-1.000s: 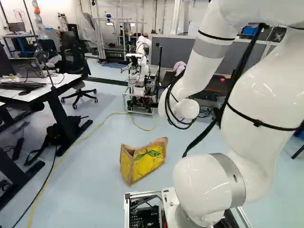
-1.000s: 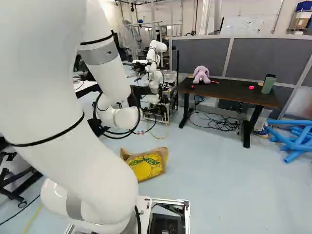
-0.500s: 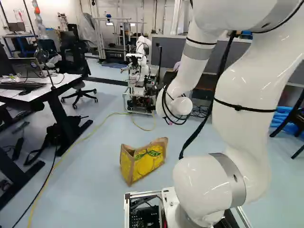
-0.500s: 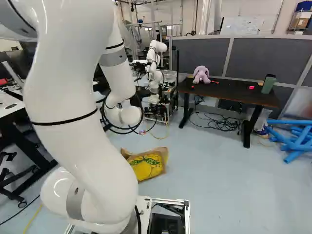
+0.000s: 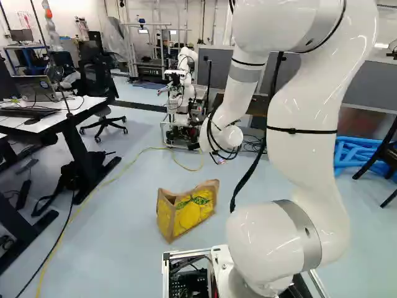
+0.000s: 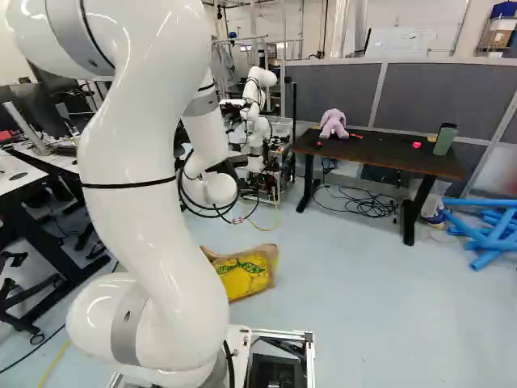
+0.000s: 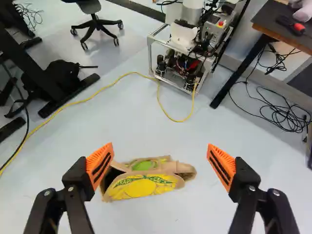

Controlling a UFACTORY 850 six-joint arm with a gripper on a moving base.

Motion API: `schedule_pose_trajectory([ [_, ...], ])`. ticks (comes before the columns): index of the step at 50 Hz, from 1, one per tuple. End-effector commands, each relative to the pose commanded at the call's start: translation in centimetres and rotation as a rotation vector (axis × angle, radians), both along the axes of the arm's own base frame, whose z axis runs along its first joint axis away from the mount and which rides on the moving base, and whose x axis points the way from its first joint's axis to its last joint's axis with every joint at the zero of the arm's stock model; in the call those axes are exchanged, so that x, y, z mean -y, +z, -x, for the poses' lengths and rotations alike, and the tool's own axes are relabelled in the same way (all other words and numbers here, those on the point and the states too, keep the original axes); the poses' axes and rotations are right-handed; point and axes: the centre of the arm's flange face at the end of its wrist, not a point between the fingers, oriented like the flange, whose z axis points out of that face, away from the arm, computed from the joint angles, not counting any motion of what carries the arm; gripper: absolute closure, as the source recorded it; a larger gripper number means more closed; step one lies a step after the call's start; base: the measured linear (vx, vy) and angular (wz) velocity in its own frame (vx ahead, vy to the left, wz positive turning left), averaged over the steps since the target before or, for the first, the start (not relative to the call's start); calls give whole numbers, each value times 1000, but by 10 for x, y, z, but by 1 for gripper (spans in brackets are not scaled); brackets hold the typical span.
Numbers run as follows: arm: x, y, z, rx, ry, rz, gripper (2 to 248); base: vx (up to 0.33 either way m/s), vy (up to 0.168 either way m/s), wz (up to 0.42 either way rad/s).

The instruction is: Pick up the bag on the ground and place it on the table

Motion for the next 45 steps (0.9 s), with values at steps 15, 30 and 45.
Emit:
schedule_pose_trajectory([
  [15,-10,-24,-20,-68,47,22,3,0,0,0],
  [30,-18,-48,-47,-106,85,40,3,0,0,0],
  [45,-24,-72,-76,-133,120,57,3,0,0,0],
])
